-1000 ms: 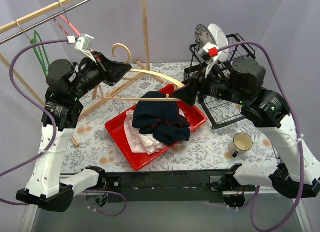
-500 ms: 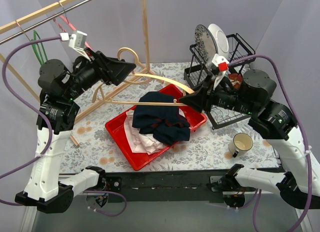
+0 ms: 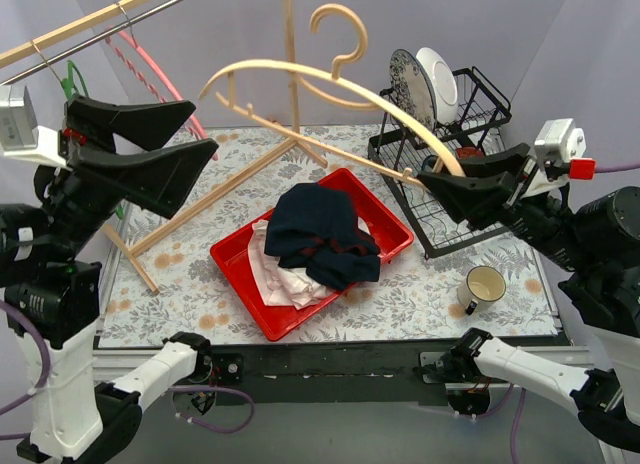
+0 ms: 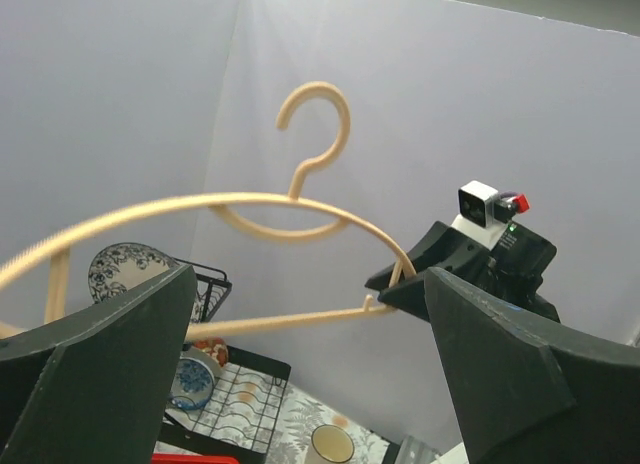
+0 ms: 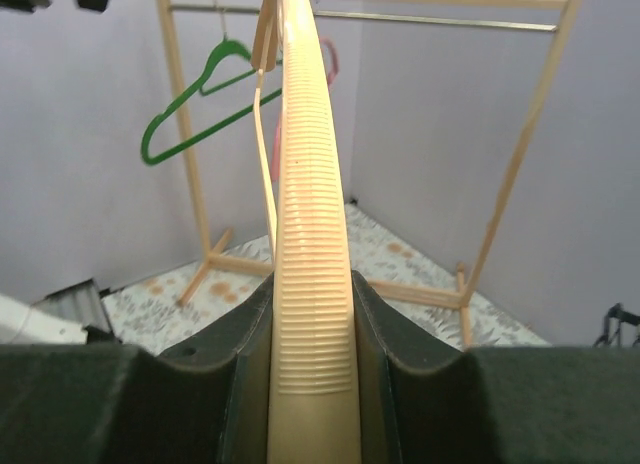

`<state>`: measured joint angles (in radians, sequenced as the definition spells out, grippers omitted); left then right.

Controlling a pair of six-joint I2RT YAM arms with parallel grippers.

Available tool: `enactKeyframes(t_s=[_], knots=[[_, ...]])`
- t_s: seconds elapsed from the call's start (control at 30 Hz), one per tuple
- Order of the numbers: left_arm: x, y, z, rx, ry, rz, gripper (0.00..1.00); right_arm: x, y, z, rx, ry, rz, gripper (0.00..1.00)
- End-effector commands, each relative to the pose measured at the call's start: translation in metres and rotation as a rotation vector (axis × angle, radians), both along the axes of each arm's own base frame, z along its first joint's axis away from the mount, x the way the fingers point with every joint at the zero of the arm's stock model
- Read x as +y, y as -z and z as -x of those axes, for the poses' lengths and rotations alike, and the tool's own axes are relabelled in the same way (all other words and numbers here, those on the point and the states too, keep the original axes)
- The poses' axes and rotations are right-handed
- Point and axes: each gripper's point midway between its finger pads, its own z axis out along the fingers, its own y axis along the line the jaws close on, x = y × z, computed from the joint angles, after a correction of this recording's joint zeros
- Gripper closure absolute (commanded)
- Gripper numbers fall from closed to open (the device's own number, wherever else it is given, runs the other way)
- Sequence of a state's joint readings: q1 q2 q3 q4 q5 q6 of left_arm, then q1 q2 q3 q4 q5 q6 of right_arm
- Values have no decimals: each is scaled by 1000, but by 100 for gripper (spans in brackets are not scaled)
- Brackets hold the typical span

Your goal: Remove the tank top from the hanger

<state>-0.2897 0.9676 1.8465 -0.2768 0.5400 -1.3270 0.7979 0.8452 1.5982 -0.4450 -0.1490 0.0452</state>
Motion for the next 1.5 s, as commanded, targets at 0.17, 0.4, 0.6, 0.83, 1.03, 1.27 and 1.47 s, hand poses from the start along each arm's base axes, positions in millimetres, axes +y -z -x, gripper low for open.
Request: enactKeyframes(t_s=[0.17,0.4,0.6,0.83,1.03,1.27,1.47], knots=[[11,54,-33,102,-160,-96,2,27,-1,-103,-57,303,69,99],[10,117,-50,210,-193,-211,2,75,17,-149,-22,300,124,99],[5,174,-50,271,-164,-268,2,124,5,-185,-69,256,57,99],[7,211,-47,303,-165,-276,2,141,-15,-216,-125,313,-1,99],[7,218,-49,309,-171,-277,2,162,-23,-234,-152,304,-1,99],[7,212,-48,295,-167,-274,2,186,-18,-258,-147,306,0,99],[5,211,-48,296,-157,-268,2,194,-16,-266,-173,311,-40,99]])
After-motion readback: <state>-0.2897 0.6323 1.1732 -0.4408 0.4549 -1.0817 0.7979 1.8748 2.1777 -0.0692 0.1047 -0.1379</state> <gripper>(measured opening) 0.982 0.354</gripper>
